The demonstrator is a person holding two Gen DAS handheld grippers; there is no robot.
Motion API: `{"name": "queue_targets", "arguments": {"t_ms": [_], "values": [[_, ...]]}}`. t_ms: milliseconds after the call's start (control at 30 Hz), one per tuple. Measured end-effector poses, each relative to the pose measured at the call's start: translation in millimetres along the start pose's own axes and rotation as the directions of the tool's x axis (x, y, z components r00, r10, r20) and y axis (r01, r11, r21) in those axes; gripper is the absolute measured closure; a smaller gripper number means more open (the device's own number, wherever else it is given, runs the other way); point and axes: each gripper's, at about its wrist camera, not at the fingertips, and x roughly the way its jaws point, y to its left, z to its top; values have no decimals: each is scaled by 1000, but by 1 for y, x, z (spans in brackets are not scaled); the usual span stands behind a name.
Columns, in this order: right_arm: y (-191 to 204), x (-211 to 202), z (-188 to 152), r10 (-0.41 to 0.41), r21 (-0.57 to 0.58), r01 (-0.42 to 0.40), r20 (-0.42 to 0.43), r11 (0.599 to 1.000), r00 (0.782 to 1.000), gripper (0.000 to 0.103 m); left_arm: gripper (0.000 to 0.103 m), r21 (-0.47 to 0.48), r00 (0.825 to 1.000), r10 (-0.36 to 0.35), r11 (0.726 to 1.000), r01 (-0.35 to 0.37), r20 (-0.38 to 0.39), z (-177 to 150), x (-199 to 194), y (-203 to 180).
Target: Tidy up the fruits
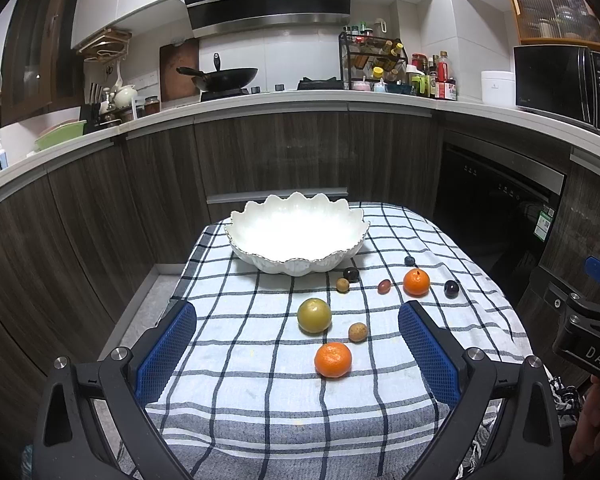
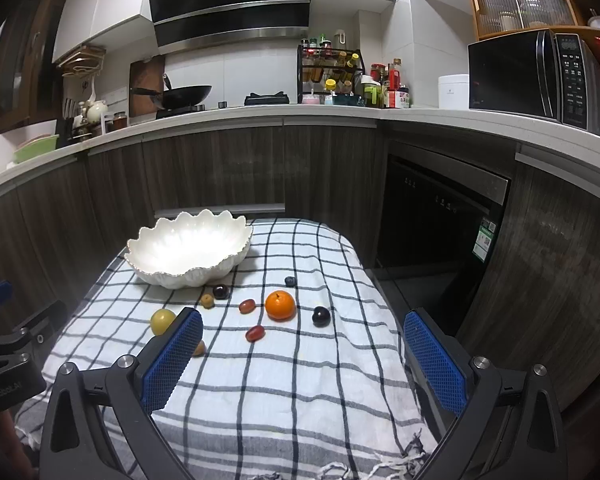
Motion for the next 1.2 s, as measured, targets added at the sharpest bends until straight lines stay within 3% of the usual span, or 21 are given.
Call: {"name": "queue_targets", "arguments": {"t_ms": [1200], "values": [[-1, 7, -3, 3, 5, -3, -15, 1000, 1000, 1, 0, 3, 1000, -14, 1000, 14, -13, -4, 7, -2]]}}
